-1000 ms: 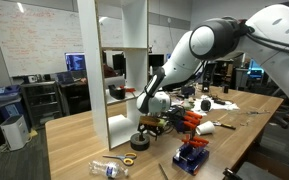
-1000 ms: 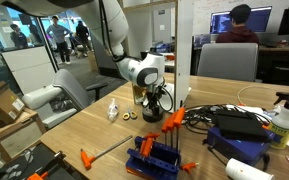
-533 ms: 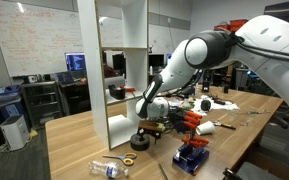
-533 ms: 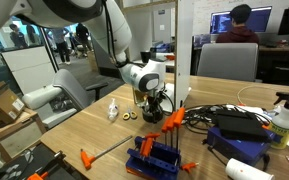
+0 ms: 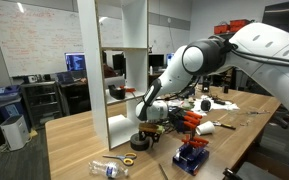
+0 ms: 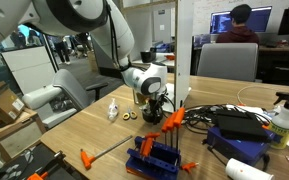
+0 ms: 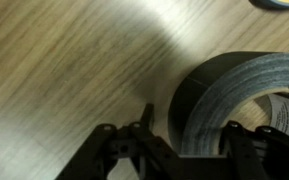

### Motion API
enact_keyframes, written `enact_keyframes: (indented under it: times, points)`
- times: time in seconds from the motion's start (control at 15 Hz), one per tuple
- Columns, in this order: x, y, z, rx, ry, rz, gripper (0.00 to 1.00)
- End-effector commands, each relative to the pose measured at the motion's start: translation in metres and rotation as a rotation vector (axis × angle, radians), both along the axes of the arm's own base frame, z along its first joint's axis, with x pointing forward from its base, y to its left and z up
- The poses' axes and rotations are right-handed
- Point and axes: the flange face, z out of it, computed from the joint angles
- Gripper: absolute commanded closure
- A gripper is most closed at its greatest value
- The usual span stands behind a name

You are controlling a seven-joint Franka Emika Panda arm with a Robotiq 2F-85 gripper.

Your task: Put the black tape on the first top shelf

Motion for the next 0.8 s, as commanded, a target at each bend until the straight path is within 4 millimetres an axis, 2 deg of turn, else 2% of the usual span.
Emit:
enact_keyframes:
  times: [0.0, 0.13, 0.2, 0.4, 0.73]
  points:
    - [0.012, 0.000, 0.008, 0.001, -0.017, 0.010, 0.79]
    - [0.011, -0.002, 0.021, -0.001, -0.015, 0.012, 0.90]
    - [0.010, -0.002, 0.028, -0.004, -0.021, 0.011, 0.86]
    - [0.007, -0.004, 0.042, -0.013, -0.025, 0.009, 0.86]
    - [-0.017, -0.006, 0.089, -0.038, -0.002, 0.025, 0.87]
